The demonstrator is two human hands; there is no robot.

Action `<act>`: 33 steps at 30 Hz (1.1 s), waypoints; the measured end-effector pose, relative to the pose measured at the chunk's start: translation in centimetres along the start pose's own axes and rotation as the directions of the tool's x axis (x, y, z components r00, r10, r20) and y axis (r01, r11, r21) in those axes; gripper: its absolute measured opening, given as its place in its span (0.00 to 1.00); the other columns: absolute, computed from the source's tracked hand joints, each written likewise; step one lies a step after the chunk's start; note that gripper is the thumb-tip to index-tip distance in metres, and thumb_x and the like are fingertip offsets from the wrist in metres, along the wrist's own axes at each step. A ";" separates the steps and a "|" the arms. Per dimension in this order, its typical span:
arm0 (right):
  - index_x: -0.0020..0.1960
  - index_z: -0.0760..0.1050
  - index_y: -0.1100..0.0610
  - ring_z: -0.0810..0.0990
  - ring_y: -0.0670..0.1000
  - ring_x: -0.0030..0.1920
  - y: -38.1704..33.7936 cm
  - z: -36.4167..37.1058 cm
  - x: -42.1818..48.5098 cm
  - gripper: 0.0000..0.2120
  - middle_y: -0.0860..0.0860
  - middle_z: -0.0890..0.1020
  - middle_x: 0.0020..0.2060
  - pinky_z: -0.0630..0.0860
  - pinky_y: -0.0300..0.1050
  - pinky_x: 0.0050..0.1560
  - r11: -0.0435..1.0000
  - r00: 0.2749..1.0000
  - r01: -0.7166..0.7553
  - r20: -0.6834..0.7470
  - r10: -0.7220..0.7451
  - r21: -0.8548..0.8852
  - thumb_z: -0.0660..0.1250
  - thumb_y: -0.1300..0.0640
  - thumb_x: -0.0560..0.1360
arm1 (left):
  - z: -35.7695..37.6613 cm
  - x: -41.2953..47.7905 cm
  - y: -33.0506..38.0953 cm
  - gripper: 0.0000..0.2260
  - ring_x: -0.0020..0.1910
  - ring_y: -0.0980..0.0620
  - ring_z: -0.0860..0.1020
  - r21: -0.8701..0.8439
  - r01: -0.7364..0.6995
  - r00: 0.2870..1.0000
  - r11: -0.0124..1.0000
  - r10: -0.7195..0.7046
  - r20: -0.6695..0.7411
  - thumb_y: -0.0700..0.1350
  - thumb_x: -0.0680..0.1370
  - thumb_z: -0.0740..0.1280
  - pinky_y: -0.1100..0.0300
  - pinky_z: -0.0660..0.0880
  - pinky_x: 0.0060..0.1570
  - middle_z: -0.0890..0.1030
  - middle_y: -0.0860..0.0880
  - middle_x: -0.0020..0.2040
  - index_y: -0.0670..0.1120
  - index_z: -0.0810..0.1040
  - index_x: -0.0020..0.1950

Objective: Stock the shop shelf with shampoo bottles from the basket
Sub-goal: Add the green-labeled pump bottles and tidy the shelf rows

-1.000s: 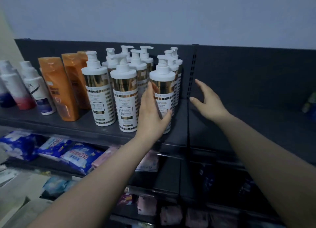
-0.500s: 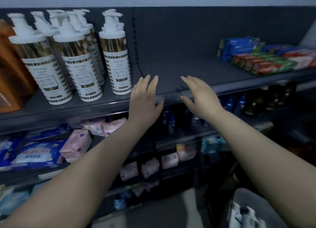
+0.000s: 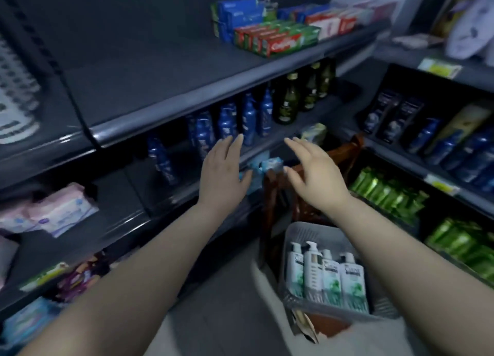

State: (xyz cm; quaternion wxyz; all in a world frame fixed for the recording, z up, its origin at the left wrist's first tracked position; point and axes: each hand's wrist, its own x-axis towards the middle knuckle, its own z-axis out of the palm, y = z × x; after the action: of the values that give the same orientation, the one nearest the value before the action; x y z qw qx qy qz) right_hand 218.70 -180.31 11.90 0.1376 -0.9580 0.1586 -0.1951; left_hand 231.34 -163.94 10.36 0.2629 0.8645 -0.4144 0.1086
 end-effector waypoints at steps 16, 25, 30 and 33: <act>0.75 0.62 0.55 0.64 0.57 0.73 22.7 6.2 -16.0 0.27 0.56 0.68 0.72 0.58 0.51 0.73 0.959 0.936 -0.283 0.217 0.276 0.002 0.63 0.53 0.78 | 22.6 -6.8 11.1 0.30 0.71 0.40 0.65 -0.020 0.068 0.936 0.998 -0.057 0.348 0.47 0.77 0.68 0.46 0.64 0.70 0.68 0.41 0.72 0.43 0.61 0.76; 0.73 0.66 0.59 0.70 0.62 0.68 28.4 17.5 -22.5 0.29 0.60 0.71 0.69 0.67 0.55 0.67 0.871 0.832 -0.491 0.311 0.459 0.029 0.70 0.58 0.75 | 36.2 -12.3 7.6 0.33 0.66 0.38 0.70 -0.048 0.189 0.787 0.981 -0.123 0.604 0.43 0.73 0.72 0.46 0.68 0.65 0.71 0.38 0.69 0.40 0.63 0.75; 0.73 0.66 0.60 0.69 0.64 0.68 30.2 23.9 -25.5 0.30 0.61 0.71 0.69 0.67 0.59 0.68 0.832 0.781 -0.554 0.365 0.507 0.029 0.70 0.58 0.74 | 44.2 -14.2 6.4 0.42 0.73 0.40 0.60 -0.060 0.308 0.648 0.949 -0.164 0.744 0.49 0.74 0.72 0.49 0.61 0.71 0.61 0.38 0.75 0.44 0.49 0.79; 0.72 0.67 0.61 0.70 0.64 0.68 30.9 26.7 -26.8 0.30 0.62 0.72 0.68 0.66 0.59 0.69 0.819 0.768 -0.572 0.369 0.523 0.031 0.71 0.59 0.73 | 48.1 -14.7 6.7 0.45 0.74 0.40 0.58 -0.036 0.452 0.592 0.891 -0.269 0.760 0.51 0.74 0.72 0.51 0.58 0.71 0.58 0.38 0.76 0.44 0.45 0.79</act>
State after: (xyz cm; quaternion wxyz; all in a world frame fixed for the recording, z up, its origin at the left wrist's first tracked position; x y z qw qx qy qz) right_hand 198.70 -193.52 -30.61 0.2816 -0.8763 0.3906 0.0134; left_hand 215.40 -183.92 -33.51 0.1858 0.8635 -0.3088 -0.3529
